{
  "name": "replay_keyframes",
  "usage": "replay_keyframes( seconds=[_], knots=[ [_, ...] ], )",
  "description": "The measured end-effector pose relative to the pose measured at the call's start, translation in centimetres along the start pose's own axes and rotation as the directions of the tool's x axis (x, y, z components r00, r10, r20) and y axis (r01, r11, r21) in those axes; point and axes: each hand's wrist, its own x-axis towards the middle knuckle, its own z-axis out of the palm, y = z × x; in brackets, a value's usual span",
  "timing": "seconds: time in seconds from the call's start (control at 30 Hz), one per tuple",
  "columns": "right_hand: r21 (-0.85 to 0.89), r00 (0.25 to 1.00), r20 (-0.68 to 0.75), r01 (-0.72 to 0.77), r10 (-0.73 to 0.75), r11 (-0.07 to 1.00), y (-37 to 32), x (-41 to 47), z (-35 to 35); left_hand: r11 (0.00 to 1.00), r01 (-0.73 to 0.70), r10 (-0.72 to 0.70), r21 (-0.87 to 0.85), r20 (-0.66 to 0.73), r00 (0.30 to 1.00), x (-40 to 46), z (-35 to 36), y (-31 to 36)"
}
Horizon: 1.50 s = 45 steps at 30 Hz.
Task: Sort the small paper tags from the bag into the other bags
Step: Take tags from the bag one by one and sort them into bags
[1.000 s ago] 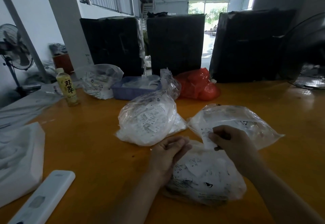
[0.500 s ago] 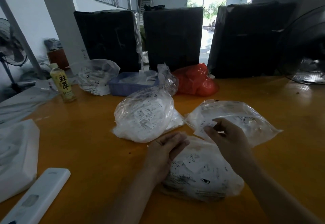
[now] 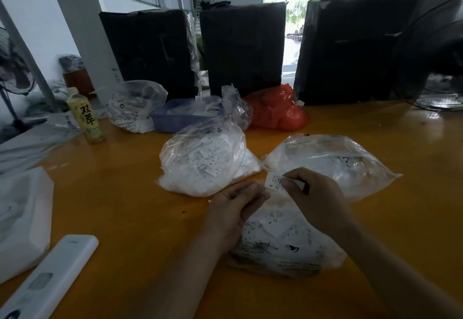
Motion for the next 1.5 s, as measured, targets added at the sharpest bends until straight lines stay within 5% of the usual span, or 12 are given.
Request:
replay_keyframes(
  seconds=[0.63,0.77,0.87,0.97,1.3,1.4,1.5],
  knots=[
    [-0.025,0.972,0.168,0.169,-0.163,0.985,0.0,-0.2,-0.5,0.969,-0.065,0.077,0.237,-0.042,0.996,-0.7,0.3,-0.5],
    [0.089,0.995,0.100,0.013,-0.021,0.996,-0.4,-0.3,-0.2,0.941,-0.108,0.115,0.320,-0.003,0.993,-1.0,0.5,-0.5],
    [0.335,0.986,-0.011,-0.153,0.167,0.930,-0.4,-0.3,0.1,0.963,-0.100,0.115,0.252,-0.047,0.992,-0.9,0.5,-0.4],
    [0.408,0.979,0.008,-0.188,0.203,0.894,-0.4,-0.4,0.3,0.976,-0.086,0.103,0.200,-0.076,0.992,-0.7,0.5,-0.3],
    [0.133,0.998,0.062,-0.019,0.010,0.991,-1.5,-1.6,1.5,0.963,-0.109,0.114,0.247,-0.009,0.993,-0.9,0.3,-0.3],
    [0.152,0.997,-0.043,-0.051,0.058,0.987,-1.5,-1.3,1.0,0.855,-0.204,0.229,0.477,0.006,0.973,-1.2,0.7,0.0],
    [0.261,0.995,-0.049,-0.074,0.090,0.962,-1.4,-0.7,0.0,0.580,-0.346,0.395,0.738,0.117,0.911,-1.3,1.1,0.9]
  ],
)
